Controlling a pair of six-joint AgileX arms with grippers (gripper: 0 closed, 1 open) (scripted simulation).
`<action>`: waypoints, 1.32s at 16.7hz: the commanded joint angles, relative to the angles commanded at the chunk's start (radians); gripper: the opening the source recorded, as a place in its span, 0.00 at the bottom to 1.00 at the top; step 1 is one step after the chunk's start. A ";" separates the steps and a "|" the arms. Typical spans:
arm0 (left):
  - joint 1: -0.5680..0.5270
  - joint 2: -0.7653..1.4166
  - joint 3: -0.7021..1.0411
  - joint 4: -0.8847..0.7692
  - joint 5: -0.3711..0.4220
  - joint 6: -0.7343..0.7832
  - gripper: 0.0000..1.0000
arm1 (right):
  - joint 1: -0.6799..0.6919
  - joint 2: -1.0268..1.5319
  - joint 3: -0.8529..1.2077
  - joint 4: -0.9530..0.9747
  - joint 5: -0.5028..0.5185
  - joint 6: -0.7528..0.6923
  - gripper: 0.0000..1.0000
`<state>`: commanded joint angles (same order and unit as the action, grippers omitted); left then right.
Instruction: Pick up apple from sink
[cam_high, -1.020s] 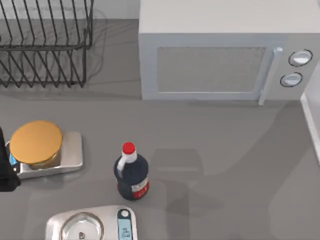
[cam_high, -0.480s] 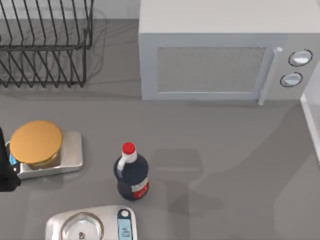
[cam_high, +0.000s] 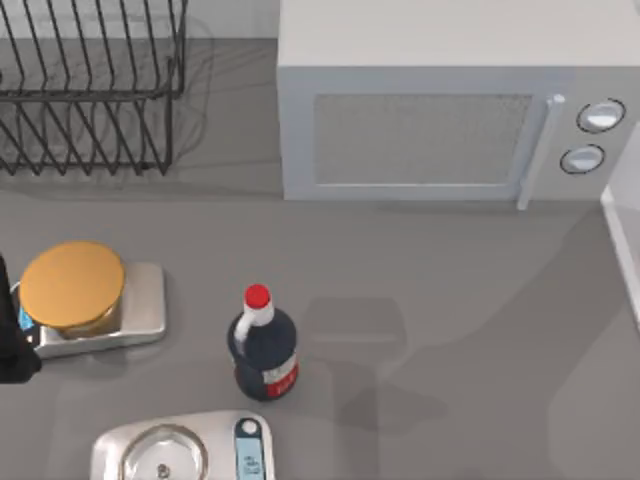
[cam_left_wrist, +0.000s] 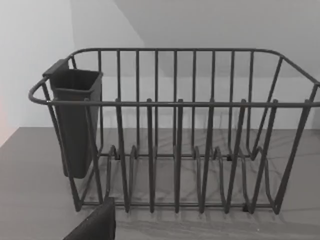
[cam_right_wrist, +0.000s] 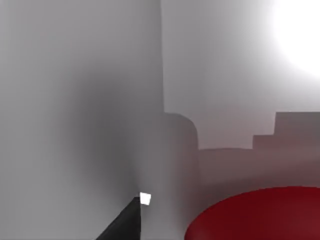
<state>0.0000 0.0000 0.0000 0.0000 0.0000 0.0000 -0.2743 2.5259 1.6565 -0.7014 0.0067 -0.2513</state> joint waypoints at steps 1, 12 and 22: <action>0.000 0.000 0.000 0.000 0.000 0.000 1.00 | 0.000 0.000 0.000 0.000 0.000 0.000 0.25; 0.000 0.000 0.000 0.000 0.000 0.000 1.00 | 0.000 0.000 0.000 0.000 0.000 0.000 0.00; 0.000 0.000 0.000 0.000 0.000 0.000 1.00 | -0.002 -0.082 0.373 -0.413 -0.015 0.002 0.00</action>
<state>0.0000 0.0000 0.0000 0.0000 0.0000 0.0000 -0.2766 2.4441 2.0292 -1.1145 -0.0078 -0.2491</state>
